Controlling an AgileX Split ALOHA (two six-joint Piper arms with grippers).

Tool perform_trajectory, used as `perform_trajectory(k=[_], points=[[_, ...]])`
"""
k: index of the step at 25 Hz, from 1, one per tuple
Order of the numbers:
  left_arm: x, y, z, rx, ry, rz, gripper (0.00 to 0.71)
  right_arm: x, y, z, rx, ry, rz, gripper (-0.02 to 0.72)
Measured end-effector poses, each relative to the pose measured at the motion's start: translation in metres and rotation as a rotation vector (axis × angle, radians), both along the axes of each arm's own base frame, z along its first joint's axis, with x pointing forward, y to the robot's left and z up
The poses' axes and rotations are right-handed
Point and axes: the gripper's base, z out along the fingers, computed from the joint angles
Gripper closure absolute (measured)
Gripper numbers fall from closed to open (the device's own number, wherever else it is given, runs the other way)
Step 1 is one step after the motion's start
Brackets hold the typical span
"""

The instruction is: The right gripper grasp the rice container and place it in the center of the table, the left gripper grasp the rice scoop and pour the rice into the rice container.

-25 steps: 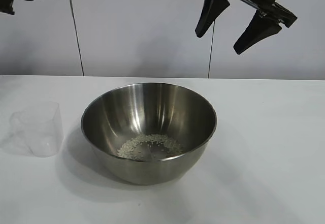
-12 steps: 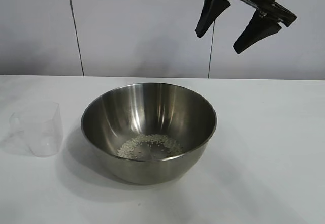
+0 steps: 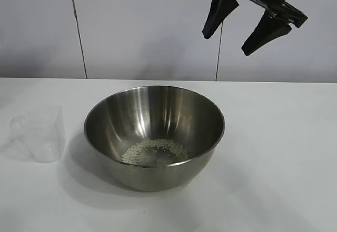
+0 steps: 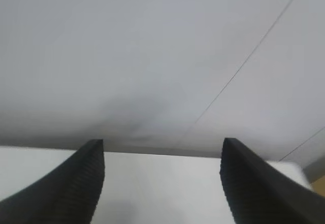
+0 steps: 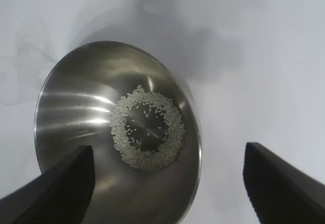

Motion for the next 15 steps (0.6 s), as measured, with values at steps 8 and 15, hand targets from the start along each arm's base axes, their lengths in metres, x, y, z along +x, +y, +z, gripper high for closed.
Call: perform_trajectory(k=[8,15], points=[[0.009,-0.016,-0.052,-0.206,0.272,-0.070,0.234,-0.001,0.000,0.000,0.003,0.011,0.004,0.146],[-0.001,-0.025,-0.076,0.036,0.331,-0.330,0.258,-0.002,0.000,0.000,0.002,0.019,0.008,0.146]])
